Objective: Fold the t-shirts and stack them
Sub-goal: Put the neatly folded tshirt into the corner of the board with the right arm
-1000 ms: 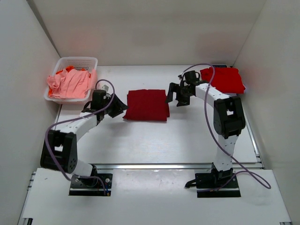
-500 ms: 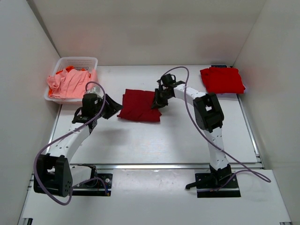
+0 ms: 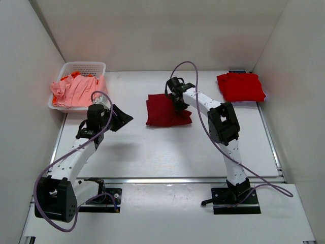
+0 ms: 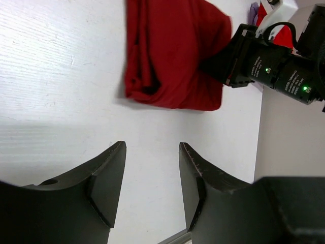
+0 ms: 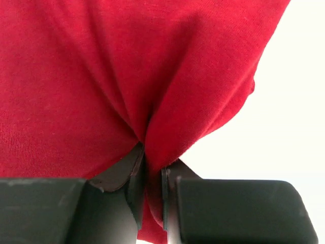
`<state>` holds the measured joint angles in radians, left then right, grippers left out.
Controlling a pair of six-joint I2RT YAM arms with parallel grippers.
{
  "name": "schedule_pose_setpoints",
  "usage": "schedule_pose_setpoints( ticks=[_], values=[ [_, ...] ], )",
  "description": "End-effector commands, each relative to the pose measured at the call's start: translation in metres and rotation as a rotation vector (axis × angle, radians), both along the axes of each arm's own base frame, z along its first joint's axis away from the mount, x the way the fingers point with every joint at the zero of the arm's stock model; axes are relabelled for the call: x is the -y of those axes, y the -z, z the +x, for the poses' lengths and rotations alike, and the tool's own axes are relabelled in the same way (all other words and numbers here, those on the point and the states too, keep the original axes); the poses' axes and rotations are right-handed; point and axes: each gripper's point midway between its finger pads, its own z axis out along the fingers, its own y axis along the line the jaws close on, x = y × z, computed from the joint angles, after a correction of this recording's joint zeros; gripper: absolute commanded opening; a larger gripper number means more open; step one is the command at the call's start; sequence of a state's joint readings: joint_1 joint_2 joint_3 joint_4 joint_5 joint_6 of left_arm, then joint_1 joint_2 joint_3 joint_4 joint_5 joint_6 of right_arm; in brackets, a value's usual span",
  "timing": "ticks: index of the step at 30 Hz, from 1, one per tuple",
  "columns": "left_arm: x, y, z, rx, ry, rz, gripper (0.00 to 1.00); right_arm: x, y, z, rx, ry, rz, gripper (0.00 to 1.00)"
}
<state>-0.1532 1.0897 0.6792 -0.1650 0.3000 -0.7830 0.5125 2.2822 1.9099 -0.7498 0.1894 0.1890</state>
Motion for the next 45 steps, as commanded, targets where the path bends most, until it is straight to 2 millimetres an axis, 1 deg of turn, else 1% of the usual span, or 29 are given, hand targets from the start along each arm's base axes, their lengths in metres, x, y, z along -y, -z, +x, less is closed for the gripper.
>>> schedule_pose_setpoints(
  ticks=[1,2,5,6,7,13,14,16,18,19,20,23,25,26,27,28,31,33,35,36,37,38,39,40,41,42,43,44,45],
  values=[
    [0.006,0.003,-0.003,-0.005,0.017,-0.004,0.56,0.067,-0.05,0.022,0.204,-0.009,-0.399,0.0],
    [0.008,0.0,-0.001,-0.001,0.02,-0.014,0.56,0.08,-0.06,0.025,0.22,0.002,-0.441,0.0],
    [0.013,0.001,-0.001,-0.012,0.034,-0.015,0.56,0.107,-0.087,0.031,0.263,0.019,-0.459,0.0],
    [0.012,0.0,0.002,-0.003,0.026,-0.008,0.56,0.112,-0.101,0.034,0.294,0.027,-0.448,0.0],
    [0.012,0.003,0.001,-0.008,0.029,-0.005,0.56,0.125,-0.117,0.038,0.321,0.047,-0.455,0.0],
    [0.015,0.005,0.006,-0.02,0.03,-0.009,0.56,0.179,-0.183,0.055,0.465,0.079,-0.488,0.0],
    [0.017,0.006,0.006,-0.02,0.043,-0.004,0.56,0.192,-0.189,0.059,0.473,0.092,-0.497,0.0],
    [0.016,0.009,0.008,-0.032,0.034,0.001,0.56,0.209,-0.206,0.067,0.492,0.108,-0.476,0.0],
    [0.016,0.008,0.01,-0.03,0.034,0.004,0.56,0.236,-0.215,0.077,0.501,0.152,-0.439,0.0],
    [0.016,0.012,0.009,-0.041,0.033,0.011,0.56,0.239,-0.219,0.082,0.506,0.149,-0.419,0.0],
    [0.016,0.011,0.01,-0.037,0.036,0.015,0.56,0.257,-0.223,0.088,0.51,0.179,-0.409,0.0],
    [0.016,0.015,0.01,-0.053,0.038,0.029,0.56,0.295,-0.226,0.096,0.5,0.236,-0.379,0.0],
    [0.014,0.015,0.011,-0.051,0.031,0.035,0.56,0.318,-0.22,0.103,0.484,0.27,-0.341,0.0],
    [0.015,0.018,0.011,-0.059,0.033,0.037,0.56,0.332,-0.21,0.105,0.463,0.29,-0.319,0.0],
    [0.015,0.021,0.009,-0.067,0.04,0.041,0.56,0.348,-0.212,0.105,0.468,0.333,-0.309,0.0],
    [0.014,0.019,0.011,-0.063,0.035,0.043,0.56,0.355,-0.205,0.109,0.458,0.338,-0.298,0.0],
    [0.013,0.023,0.012,-0.073,0.029,0.05,0.56,0.388,-0.19,0.107,0.427,0.404,-0.295,0.0],
    [0.016,0.029,0.012,-0.089,0.033,0.056,0.56,0.401,-0.174,0.11,0.405,0.424,-0.308,0.0],
    [0.018,0.029,0.013,-0.094,0.037,0.06,0.56,0.413,-0.167,0.112,0.401,0.454,-0.31,0.0],
    [0.02,0.029,0.014,-0.092,0.045,0.066,0.56,0.414,-0.164,0.114,0.402,0.47,-0.306,0.01],
    [0.021,0.034,0.012,-0.107,0.05,0.07,0.56,0.419,-0.161,0.113,0.392,0.479,-0.317,0.02],
    [0.021,0.029,0.014,-0.097,0.05,0.067,0.57,0.423,-0.162,0.113,0.397,0.495,-0.317,0.07],
    [0.022,0.031,0.014,-0.103,0.06,0.069,0.59,0.425,-0.165,0.114,0.412,0.517,-0.326,0.19],
    [0.022,0.029,0.016,-0.095,0.062,0.07,0.62,0.427,-0.168,0.113,0.42,0.533,-0.34,0.23],
    [0.025,0.027,0.016,-0.087,0.074,0.076,0.98,0.424,-0.176,0.114,0.441,0.539,-0.338,0.3],
    [0.026,0.029,0.016,-0.095,0.085,0.077,0.99,0.431,-0.192,0.112,0.481,0.57,-0.36,0.4],
    [0.027,0.028,0.016,-0.089,0.096,0.082,0.99,0.431,-0.21,0.113,0.532,0.595,-0.374,0.49],
    [0.029,0.026,0.014,-0.086,0.118,0.092,0.99,0.437,-0.232,0.107,0.575,0.633,-0.407,0.82],
    [0.032,0.022,0.014,-0.079,0.135,0.095,0.99,0.44,-0.243,0.105,0.604,0.658,-0.415,0.99]
  ],
)
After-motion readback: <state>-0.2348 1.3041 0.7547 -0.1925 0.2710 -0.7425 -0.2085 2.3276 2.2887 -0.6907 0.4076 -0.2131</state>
